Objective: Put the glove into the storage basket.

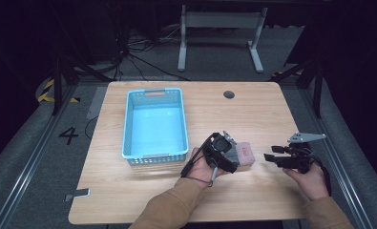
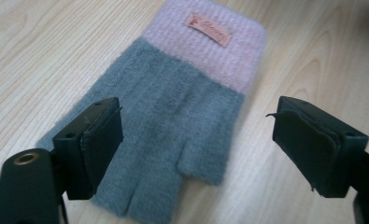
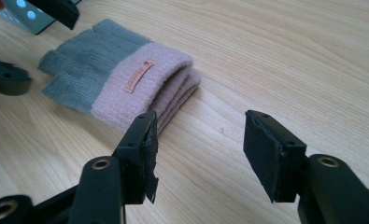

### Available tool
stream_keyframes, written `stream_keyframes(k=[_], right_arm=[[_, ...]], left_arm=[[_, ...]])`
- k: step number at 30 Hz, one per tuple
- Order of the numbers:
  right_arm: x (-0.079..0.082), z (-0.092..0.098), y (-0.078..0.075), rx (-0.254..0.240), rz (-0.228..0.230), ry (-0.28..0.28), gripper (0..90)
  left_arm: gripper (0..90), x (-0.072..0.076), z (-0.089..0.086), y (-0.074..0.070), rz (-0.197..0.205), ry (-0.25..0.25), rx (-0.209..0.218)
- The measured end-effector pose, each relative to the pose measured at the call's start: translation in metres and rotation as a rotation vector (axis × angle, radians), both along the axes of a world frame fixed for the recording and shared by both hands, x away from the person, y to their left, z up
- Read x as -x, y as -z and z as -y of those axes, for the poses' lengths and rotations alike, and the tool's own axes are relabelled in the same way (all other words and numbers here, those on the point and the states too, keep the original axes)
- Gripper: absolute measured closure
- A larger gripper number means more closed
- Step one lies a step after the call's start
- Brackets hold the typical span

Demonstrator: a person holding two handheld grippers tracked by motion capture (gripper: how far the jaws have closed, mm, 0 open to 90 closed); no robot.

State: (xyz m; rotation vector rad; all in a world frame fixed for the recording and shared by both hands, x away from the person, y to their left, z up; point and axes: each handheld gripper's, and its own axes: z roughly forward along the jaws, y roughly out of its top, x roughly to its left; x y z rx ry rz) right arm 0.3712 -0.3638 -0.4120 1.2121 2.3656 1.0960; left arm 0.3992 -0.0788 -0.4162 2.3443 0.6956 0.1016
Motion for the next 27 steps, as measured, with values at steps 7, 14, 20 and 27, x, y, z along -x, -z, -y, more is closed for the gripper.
stream_keyframes(k=[7,14,20,27], right_arm=[[0.000,0.001,0.000,-0.025,-0.007,0.000,44.3],[-0.001,0.000,0.001,-0.033,-0.013,-0.007,44.0],[-0.002,0.001,0.002,-0.050,-0.015,-0.007,43.0],[-0.002,0.001,0.004,-0.067,-0.023,-0.011,41.6]], left_arm=[[8.3,-0.011,0.006,0.009,0.010,-0.009,-0.013],[3.7,-0.025,0.007,0.021,-0.017,-0.014,-0.012],[1.3,-0.027,0.011,0.029,-0.008,0.021,-0.032],[0.0,-0.028,0.017,0.033,0.013,0.032,-0.051]])
